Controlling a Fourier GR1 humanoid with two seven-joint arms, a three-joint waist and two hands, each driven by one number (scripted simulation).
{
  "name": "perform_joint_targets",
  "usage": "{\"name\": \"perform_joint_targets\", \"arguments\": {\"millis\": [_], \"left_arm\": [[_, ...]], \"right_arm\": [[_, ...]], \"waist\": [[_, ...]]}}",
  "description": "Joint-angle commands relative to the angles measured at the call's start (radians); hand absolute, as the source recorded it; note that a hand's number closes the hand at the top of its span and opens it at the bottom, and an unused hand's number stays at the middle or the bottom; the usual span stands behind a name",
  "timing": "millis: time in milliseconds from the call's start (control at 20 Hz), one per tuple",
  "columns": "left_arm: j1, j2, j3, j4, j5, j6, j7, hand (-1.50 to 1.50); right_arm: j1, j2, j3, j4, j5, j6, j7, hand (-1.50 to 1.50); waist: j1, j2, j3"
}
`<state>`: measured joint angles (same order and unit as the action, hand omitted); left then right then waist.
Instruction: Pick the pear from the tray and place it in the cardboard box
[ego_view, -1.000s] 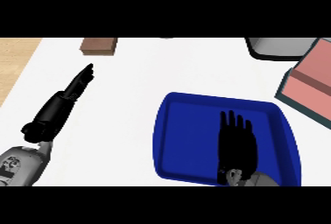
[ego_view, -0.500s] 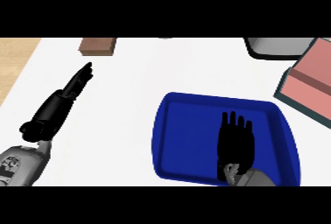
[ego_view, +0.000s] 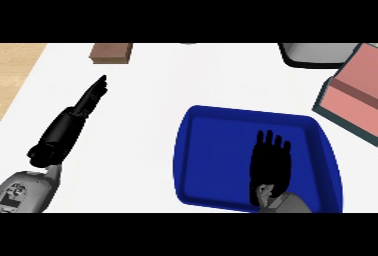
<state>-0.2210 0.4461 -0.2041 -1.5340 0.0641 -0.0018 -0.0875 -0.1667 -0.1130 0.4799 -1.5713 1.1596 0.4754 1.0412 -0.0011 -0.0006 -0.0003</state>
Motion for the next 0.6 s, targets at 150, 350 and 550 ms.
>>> {"name": "perform_joint_targets", "arguments": {"millis": [150,350,550], "left_arm": [[-0.042,0.000,0.054,0.047,0.011,-0.074,-0.014,0.00],[-0.044,-0.034,0.081,0.050,-0.020,-0.074,0.016,0.00],[-0.004,-0.027,0.090,0.016,-0.051,-0.099,-0.002,0.00]], "right_arm": [[0.010,0.040,-0.056,0.067,0.080,0.001,0.079,-1.50],[0.106,0.011,-0.085,0.005,0.073,-0.023,-0.008,-1.50],[0.060,-0.034,-0.103,0.106,0.072,-0.040,-0.166,1.50]], "waist": [[-0.002,0.001,0.000],[-0.004,0.000,0.000],[0.003,0.001,0.000]]}}
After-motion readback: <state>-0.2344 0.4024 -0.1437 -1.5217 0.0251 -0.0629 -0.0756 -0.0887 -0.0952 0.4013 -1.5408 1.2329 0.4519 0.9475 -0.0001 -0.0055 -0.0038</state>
